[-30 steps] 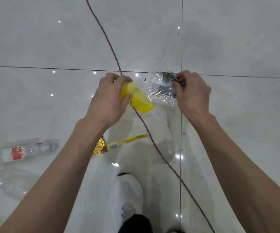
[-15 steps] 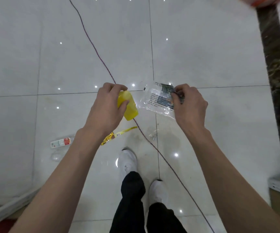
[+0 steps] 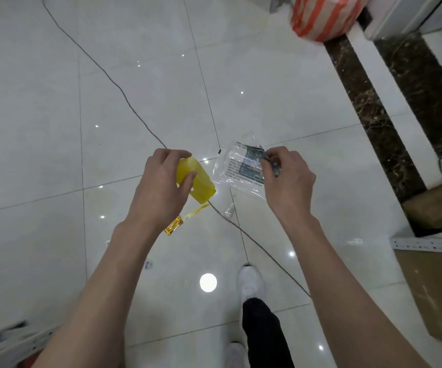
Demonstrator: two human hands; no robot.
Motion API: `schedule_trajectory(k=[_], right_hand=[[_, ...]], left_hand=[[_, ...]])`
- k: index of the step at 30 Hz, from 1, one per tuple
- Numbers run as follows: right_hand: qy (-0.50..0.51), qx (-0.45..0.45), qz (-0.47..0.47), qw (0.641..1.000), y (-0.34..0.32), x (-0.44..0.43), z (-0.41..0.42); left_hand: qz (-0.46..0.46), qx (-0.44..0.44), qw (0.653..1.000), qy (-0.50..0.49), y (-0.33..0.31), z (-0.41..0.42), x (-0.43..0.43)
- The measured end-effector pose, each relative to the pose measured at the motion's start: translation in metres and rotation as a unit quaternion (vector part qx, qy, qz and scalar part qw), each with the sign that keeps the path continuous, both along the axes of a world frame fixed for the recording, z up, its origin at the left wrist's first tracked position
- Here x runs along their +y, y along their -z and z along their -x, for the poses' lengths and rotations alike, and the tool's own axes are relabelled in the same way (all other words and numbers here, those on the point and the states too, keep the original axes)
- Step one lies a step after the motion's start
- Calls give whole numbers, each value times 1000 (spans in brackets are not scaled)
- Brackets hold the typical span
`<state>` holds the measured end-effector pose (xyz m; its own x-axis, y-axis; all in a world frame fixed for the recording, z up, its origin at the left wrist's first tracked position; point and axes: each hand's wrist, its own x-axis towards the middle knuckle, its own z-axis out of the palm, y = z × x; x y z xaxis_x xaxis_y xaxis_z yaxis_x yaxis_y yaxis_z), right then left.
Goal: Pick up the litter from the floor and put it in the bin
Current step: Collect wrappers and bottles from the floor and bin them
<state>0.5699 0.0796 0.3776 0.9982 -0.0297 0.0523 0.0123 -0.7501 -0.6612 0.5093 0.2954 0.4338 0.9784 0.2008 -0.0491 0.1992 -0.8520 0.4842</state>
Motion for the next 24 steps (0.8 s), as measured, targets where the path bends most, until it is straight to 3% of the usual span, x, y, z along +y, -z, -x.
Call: schedule_trajectory(k=[12,24], right_hand=[[199,8,7,980,-24,-161,220],[408,13,26,913,-32,-361,404]], left_hand=[[36,-27,983,177,-31,123,-145],[45,-15,928,370,-16,222,-371]])
